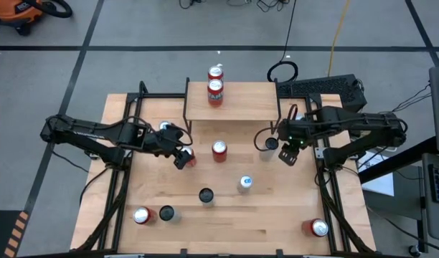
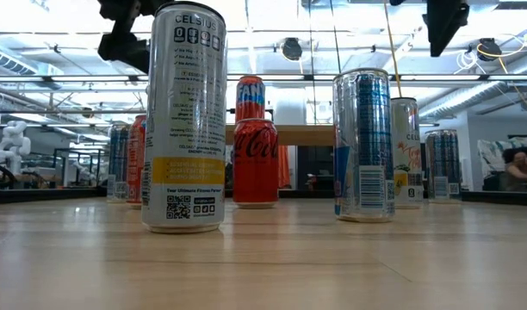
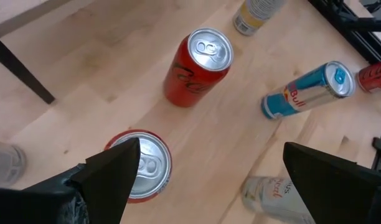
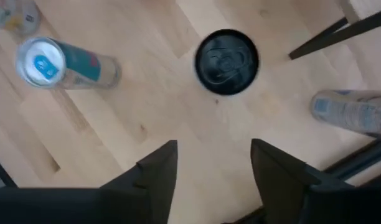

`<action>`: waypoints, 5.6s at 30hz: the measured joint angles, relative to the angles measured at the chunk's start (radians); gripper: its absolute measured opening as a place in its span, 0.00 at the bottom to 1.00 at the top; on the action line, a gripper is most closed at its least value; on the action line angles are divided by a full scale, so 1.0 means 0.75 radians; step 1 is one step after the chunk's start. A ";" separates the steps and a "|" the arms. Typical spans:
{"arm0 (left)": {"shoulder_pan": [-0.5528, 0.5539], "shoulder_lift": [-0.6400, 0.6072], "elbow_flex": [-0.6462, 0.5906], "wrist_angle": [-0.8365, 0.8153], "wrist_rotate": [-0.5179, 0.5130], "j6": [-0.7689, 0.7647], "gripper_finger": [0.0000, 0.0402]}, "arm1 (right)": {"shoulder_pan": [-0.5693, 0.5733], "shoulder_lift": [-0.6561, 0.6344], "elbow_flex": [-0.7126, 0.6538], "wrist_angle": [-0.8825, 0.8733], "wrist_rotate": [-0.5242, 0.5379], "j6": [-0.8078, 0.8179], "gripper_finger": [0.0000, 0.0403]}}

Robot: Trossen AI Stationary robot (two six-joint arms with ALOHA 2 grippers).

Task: Place canned beverage on shelf
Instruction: Put the bottom right red-black soda can on the shelf

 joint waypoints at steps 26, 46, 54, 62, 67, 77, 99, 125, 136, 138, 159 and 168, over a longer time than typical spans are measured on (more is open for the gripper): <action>-0.038 0.000 0.000 0.010 0.001 0.004 0.99 | 0.015 -0.073 -0.101 0.095 -0.243 -0.236 0.60; -0.065 0.001 0.000 0.009 0.081 0.073 0.99 | 0.498 -0.079 -0.102 0.078 -0.435 0.184 0.62; -0.065 0.001 0.000 0.009 0.072 0.143 0.99 | 0.719 -0.079 -0.102 0.226 -0.440 0.253 0.63; -0.064 0.001 0.000 0.009 0.065 0.153 0.99 | 0.916 -0.048 -0.102 0.329 -0.322 0.364 0.75; -0.064 0.001 0.000 0.008 0.030 0.151 0.99 | 1.027 -0.016 -0.102 0.331 -0.261 0.458 0.86; -0.064 0.001 0.000 0.008 -0.004 0.144 0.99 | 1.219 0.007 -0.227 0.461 -0.261 0.700 0.93; -0.064 0.001 -0.001 0.008 0.002 0.144 0.99 | 1.433 0.128 -0.481 0.720 -0.151 0.965 0.93; -0.064 0.001 -0.001 0.008 0.008 0.178 0.99 | 1.471 0.336 -0.482 0.758 -0.260 1.025 0.69; -0.064 0.001 -0.001 0.010 0.006 0.178 0.99 | 1.373 0.238 -0.482 0.763 -0.264 1.026 0.69; -0.064 0.001 -0.001 0.015 0.001 0.178 0.99 | 1.338 0.204 -0.482 0.765 -0.264 1.026 0.69; -0.064 0.001 -0.001 0.444 -0.009 0.251 0.99 | 0.932 -0.110 -0.482 1.171 -0.119 0.981 0.69; -0.064 0.001 -0.001 0.643 -0.009 0.299 0.99 | 0.758 -0.147 -0.481 1.440 -0.079 0.985 0.69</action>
